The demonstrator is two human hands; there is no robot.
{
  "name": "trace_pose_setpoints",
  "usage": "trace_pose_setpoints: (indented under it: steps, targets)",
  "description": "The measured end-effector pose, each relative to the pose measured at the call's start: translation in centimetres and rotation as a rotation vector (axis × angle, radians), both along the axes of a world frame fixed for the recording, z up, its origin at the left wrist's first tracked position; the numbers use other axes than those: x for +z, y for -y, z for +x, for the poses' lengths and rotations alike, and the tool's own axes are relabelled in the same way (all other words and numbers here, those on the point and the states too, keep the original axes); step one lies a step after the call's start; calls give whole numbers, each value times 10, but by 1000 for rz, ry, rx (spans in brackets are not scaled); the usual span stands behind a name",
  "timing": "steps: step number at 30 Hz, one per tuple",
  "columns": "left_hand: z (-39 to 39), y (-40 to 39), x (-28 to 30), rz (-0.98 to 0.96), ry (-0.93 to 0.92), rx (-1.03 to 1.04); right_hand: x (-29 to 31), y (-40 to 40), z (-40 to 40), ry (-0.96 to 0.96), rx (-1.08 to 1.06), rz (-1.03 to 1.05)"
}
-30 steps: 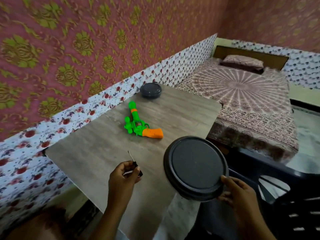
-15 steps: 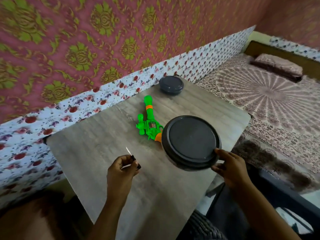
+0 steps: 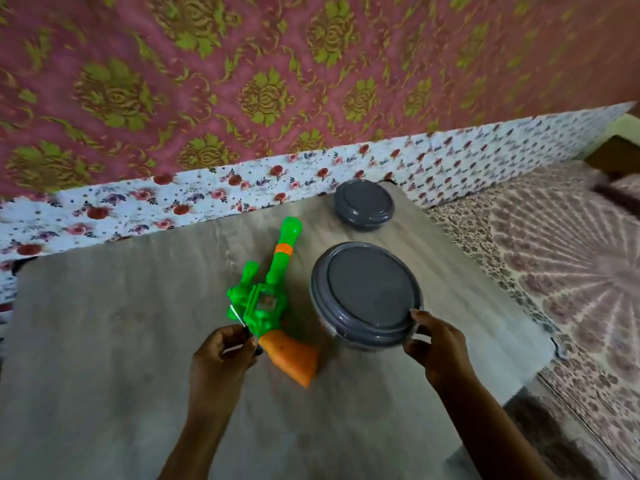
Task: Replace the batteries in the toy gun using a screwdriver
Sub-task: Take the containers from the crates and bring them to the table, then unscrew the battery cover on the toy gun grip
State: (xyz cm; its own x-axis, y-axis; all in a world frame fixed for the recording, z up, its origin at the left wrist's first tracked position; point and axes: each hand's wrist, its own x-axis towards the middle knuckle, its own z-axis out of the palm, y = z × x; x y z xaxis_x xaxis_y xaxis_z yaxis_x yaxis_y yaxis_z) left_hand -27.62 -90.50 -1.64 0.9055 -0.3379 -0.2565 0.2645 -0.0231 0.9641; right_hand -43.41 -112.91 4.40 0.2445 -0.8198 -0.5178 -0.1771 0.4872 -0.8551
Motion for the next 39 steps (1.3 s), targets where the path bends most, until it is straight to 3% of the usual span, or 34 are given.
trace_pose_setpoints:
  steps: [9, 20, 22, 24, 26, 30, 34, 39]
  targets:
    - [-49, 125, 7, 139, -23, 71, -34, 164, -19, 9, -6, 82]
    - [-85, 156, 7, 123, -29, 129, -57, 190, -29, 15, 111, 155]
    - [-85, 149, 9, 97, -20, 189, -56, 185, -35, -176, 181, -141]
    - [-81, 140, 10, 98, 43, 256, -52, 179, -42, -397, 267, -661]
    - [-75, 130, 15, 115, 156, 313, -44, 163, -37, -315, 320, -924]
    - [-55, 115, 15, 77, 368, 356, -61, 101, 11, -43, 684, -1150]
    - [-37, 102, -25, 7, 476, 450, -95, 44, 81, 196, 1043, -973]
    - [-45, 95, -65, -14, 540, 498, -138, 24, 113, 337, 1025, -899]
